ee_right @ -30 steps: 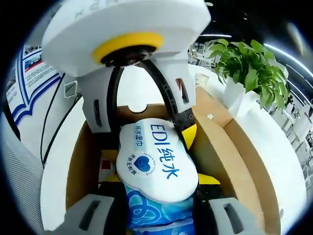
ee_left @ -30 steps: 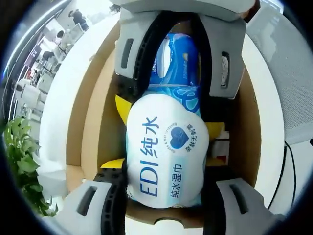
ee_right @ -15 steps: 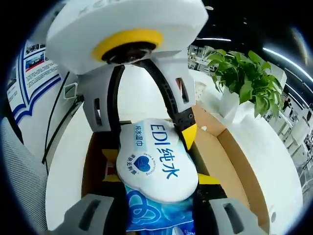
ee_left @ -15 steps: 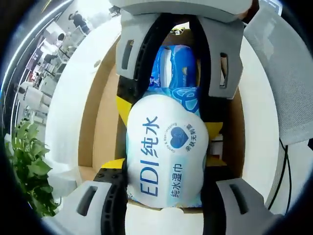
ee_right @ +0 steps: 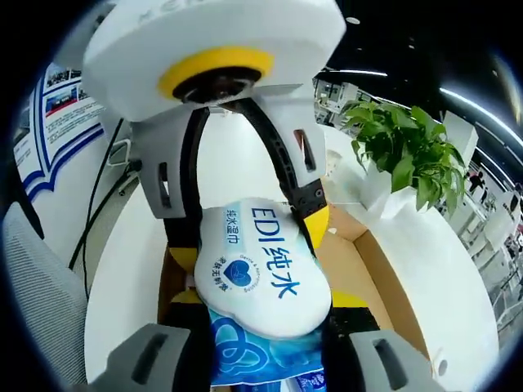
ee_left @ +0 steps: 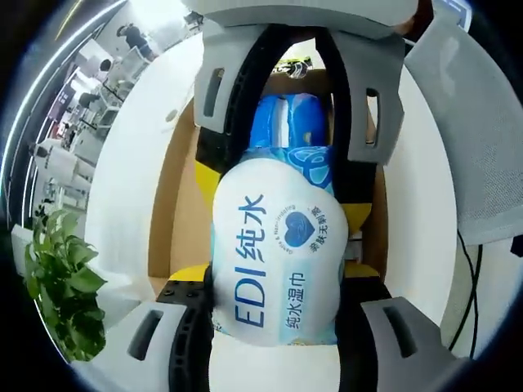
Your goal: Operate the shoe box by opening the lid, removing the specified soft item, and placing it in the target area until the item is outside and the box remains undamaged.
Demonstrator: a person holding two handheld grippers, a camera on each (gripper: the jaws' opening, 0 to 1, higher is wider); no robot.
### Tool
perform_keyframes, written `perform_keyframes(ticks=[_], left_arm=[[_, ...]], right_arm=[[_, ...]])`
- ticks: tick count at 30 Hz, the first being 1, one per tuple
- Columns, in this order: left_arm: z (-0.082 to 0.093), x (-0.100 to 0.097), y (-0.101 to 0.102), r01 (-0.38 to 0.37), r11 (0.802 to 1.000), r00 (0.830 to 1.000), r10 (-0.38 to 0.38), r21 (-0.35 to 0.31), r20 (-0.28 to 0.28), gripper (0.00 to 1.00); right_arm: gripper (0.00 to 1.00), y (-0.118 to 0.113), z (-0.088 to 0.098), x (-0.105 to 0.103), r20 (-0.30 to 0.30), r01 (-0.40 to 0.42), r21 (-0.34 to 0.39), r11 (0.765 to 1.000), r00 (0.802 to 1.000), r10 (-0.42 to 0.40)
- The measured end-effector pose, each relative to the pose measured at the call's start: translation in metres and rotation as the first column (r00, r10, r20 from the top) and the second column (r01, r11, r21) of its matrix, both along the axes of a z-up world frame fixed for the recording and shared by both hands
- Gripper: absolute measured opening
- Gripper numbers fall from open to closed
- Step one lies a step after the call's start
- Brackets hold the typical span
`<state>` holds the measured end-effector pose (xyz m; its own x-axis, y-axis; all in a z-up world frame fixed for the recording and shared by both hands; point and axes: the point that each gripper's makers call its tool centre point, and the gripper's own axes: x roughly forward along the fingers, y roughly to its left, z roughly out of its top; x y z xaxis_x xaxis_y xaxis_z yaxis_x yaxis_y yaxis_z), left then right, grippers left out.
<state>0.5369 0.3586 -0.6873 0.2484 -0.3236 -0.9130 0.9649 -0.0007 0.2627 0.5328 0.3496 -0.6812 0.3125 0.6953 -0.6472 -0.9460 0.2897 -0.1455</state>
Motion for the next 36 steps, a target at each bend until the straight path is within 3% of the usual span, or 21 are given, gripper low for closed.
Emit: perform_keyframes(ticks=[15, 36], left_arm=[[0.031, -0.006, -0.031, 0.027, 1.000, 0.999, -0.027, -0.016, 0.030, 0.59], [0.052, -0.023, -0.115, 0.089, 0.995, 0.995, -0.087, -0.054, 0.043, 0.59]], right_arm=[[0.47, -0.029, 0.029, -0.006, 0.034, 0.022, 0.006, 1.000, 0.999, -0.023], [0.47, -0.112, 0.051, -0.023, 0.054, 0.074, -0.010, 0.997, 0.996, -0.073]])
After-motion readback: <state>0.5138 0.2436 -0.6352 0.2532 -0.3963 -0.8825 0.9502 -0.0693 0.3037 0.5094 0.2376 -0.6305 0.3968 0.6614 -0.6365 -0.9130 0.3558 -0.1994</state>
